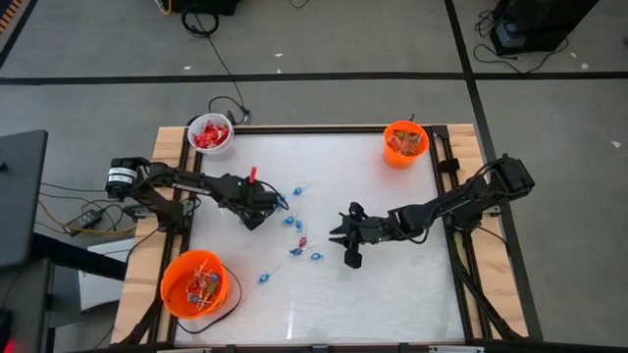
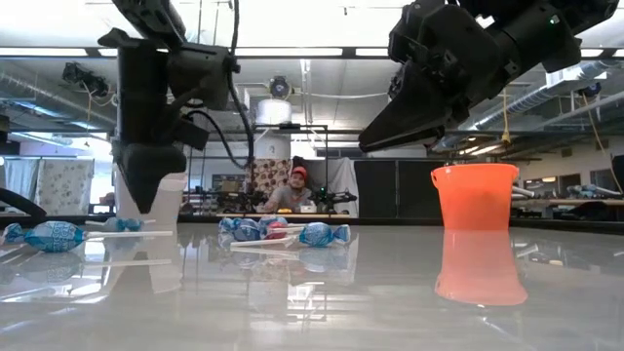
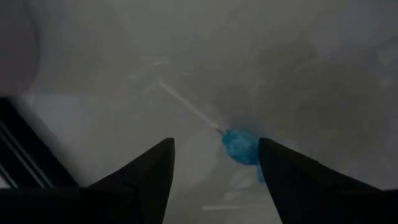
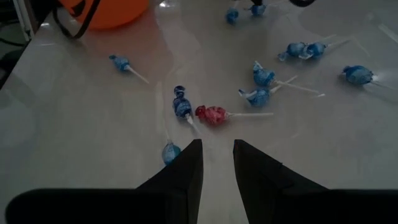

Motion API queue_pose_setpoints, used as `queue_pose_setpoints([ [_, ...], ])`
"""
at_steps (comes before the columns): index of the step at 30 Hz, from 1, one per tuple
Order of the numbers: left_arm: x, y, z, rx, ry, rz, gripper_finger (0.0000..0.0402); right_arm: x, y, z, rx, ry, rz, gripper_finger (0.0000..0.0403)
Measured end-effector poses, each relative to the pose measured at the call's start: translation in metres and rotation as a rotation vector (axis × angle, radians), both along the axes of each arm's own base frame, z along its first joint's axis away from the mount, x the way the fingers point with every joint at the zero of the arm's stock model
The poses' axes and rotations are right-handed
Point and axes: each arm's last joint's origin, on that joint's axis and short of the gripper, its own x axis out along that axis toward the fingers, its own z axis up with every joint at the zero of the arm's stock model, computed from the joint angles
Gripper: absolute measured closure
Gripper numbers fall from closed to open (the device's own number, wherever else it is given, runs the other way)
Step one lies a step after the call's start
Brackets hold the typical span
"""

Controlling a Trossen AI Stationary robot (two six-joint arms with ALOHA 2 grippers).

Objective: Sort candy by brand, put in halloween buckets
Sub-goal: Put the blue lollipop into the bottom orange bucket

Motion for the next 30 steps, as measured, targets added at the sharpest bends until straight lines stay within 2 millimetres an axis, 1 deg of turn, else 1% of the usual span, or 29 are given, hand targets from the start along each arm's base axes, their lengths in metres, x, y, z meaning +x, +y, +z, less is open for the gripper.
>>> queue_pose_setpoints([
  [5, -0.003, 0.000, -0.006, 0.019, -0.024, 0.064, 0.0162, -0.001, 0.003, 0.000, 0.000, 0.001, 0.012, 0.0300],
  [9, -0.006, 0.000, -0.017, 0.016, -0.055, 0.075, 0.0162, -0.002, 0.004, -0.001, -0.009, 0.016, 0.018, 0.0300],
  [14, -0.014, 0.001, -0.035, -0.099, -0.113, 0.077, 0.0162, -0.003, 0.004, -0.004, -0.018, 0.044, 0.018, 0.0300],
  [17, -0.019, 0.002, -0.041, -0.091, -0.117, 0.078, 0.0168, -0.003, 0.004, -0.004, -0.018, 0.044, 0.018, 0.0300],
  [19, -0.019, 0.002, -0.042, -0.075, -0.114, 0.078, 0.0184, -0.003, 0.004, -0.004, -0.017, 0.043, 0.016, 0.0300],
  [21, -0.018, 0.002, -0.041, -0.081, -0.120, 0.076, 0.0210, -0.003, 0.004, -0.003, -0.018, 0.042, 0.015, 0.0300],
  [25, -0.013, 0.001, -0.038, -0.102, -0.143, 0.023, 0.0278, -0.003, 0.004, -0.003, -0.015, 0.041, 0.012, 0.0300],
  [27, -0.011, 0.001, -0.038, -0.086, -0.159, 0.016, 0.0310, -0.003, 0.004, -0.004, -0.017, 0.044, 0.013, 0.0300],
  [29, -0.010, 0.002, -0.038, -0.063, -0.173, 0.013, 0.0328, -0.004, 0.003, -0.005, -0.023, 0.057, 0.012, 0.0300],
  [30, -0.009, 0.002, -0.038, -0.053, -0.178, 0.013, 0.0329, -0.005, 0.003, -0.005, -0.026, 0.063, 0.009, 0.0300],
])
